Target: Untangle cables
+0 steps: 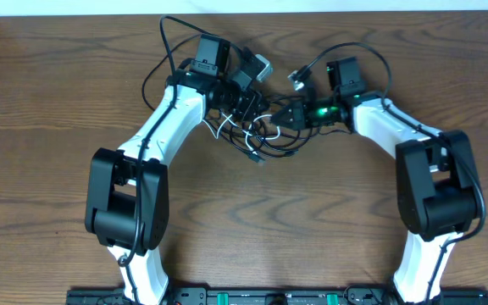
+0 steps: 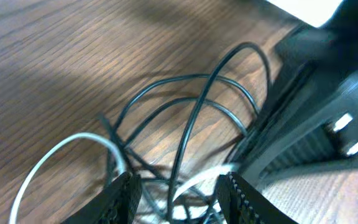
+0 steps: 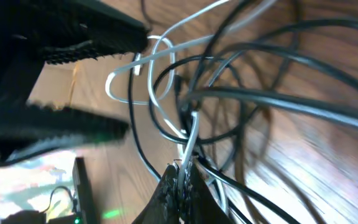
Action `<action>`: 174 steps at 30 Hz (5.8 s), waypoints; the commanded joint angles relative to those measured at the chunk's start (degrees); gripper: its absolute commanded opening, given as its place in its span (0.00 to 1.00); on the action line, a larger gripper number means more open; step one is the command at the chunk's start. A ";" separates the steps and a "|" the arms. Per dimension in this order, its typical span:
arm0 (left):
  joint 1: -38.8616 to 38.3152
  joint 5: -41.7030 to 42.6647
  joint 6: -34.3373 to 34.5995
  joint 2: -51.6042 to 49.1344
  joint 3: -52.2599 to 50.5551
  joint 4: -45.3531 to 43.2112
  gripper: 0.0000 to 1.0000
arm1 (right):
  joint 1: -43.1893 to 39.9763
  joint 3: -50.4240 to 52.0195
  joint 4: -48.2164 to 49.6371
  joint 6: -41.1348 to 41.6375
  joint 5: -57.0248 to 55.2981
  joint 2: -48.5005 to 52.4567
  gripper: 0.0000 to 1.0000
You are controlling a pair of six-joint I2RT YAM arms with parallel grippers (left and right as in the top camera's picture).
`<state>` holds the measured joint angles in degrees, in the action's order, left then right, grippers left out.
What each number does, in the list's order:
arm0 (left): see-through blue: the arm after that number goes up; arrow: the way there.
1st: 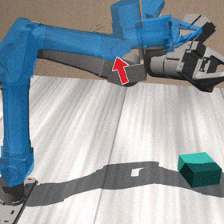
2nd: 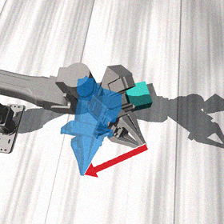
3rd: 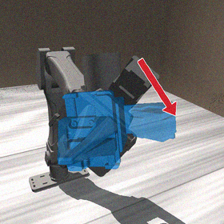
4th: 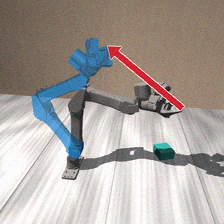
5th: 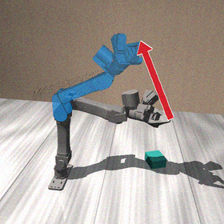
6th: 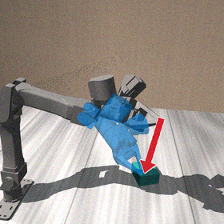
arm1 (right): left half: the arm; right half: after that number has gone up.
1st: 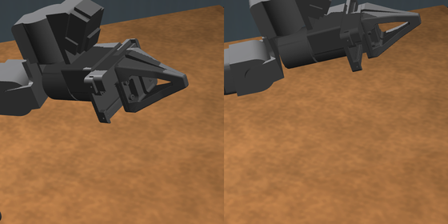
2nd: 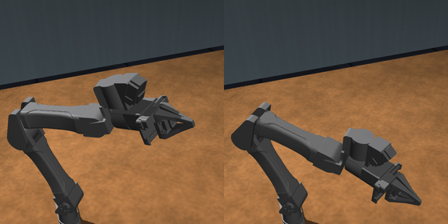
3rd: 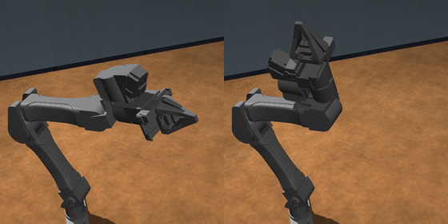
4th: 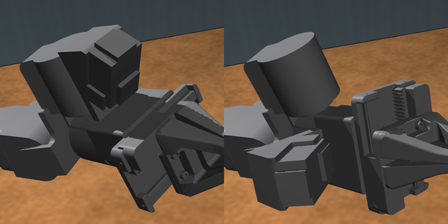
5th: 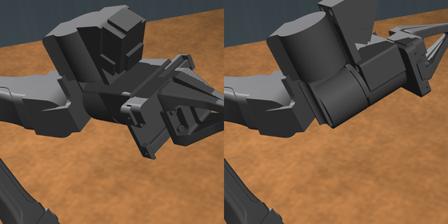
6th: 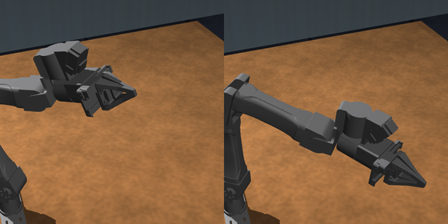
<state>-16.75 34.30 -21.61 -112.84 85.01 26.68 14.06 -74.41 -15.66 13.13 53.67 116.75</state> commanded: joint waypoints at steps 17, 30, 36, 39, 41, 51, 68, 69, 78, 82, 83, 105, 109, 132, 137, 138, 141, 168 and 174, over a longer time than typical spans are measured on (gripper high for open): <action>0.44 -0.92 3.30 -2.89 0.28 -0.39 0.45 | 0.31 -0.59 -13.31 -5.16 -30.71 -35.21 0.01; -0.22 -6.51 3.28 -2.93 -0.44 -0.02 0.53 | 0.31 -0.59 -16.63 -5.11 -30.60 -32.54 0.04; -1.25 -6.54 3.30 -4.42 -0.46 -2.23 0.59 | 0.28 -0.59 -16.72 -5.55 -29.70 -31.45 0.11; -1.62 -6.56 3.30 -6.08 -0.46 -2.80 0.60 | 0.28 -0.59 -16.92 -6.29 -29.73 -31.32 0.15; -1.68 -6.60 3.30 -7.39 -0.46 -3.32 0.60 | 0.28 -0.59 -16.94 -6.58 -29.73 -31.32 0.16; -1.53 -12.09 9.42 -10.80 -0.46 -11.04 0.55 | 0.28 -0.57 -17.25 -7.69 -29.75 -31.06 0.20; -1.42 -2.91 16.39 2.19 -0.42 -6.32 0.07 | 0.28 -0.57 -14.38 -8.11 -26.32 -23.45 0.19; -1.44 -2.27 17.64 2.91 -0.42 -5.84 0.08 | 0.28 -0.57 -13.62 -8.13 -25.49 -22.84 0.19; -0.87 4.20 26.80 7.96 -0.42 -0.50 0.07 | 0.28 -0.57 -7.85 -12.41 -17.09 -17.90 0.40; 0.37 9.70 30.03 8.50 -0.42 -0.02 0.07 | 0.35 -0.57 -7.69 -13.88 -16.41 -16.68 0.44; 0.72 10.82 31.10 8.48 -0.42 -0.02 0.07 | 0.37 -0.57 -7.67 -14.84 -15.26 -16.52 0.45; 1.11 32.15 35.67 8.44 -0.42 -0.17 0.07 | 3.41 -0.52 -5.09 -16.98 -29.42 -16.28 0.13; 1.11 30.34 35.67 8.44 -0.42 -0.24 0.08 | 3.41 -0.55 -4.96 -14.62 -29.77 -16.31 0.01; 1.09 11.26 37.38 8.44 -0.42 0.11 0.12 | 7.89 -0.55 -13.07 -2.91 -59.04 -27.98 0.01; 1.09 14.78 37.38 8.44 -0.42 0.00 0.12 | 8.31 -0.55 -12.57 -4.61 -53.02 -27.47 0.01; 1.09 15.06 37.38 8.44 -0.42 0.02 0.12 | 8.24 -0.55 -12.55 -4.61 -52.59 -27.26 0.01; 1.09 15.21 37.38 8.44 -0.42 0.09 0.12 | 7.89 -0.55 -12.20 -4.59 -51.28 -26.56 0.01; 3.52 29.75 44.35 11.67 -0.35 -5.40 0.07 | 4.98 -0.52 0.55 -0.17 -29.44 -9.64 0.25; 3.52 29.33 44.68 11.80 -0.35 -6.43 0.07 | 4.98 -0.52 3.52 6.99 -28.96 -6.97 0.28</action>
<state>-13.39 61.65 22.55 -102.87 84.73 20.56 19.29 -74.52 -12.99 15.25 23.11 108.97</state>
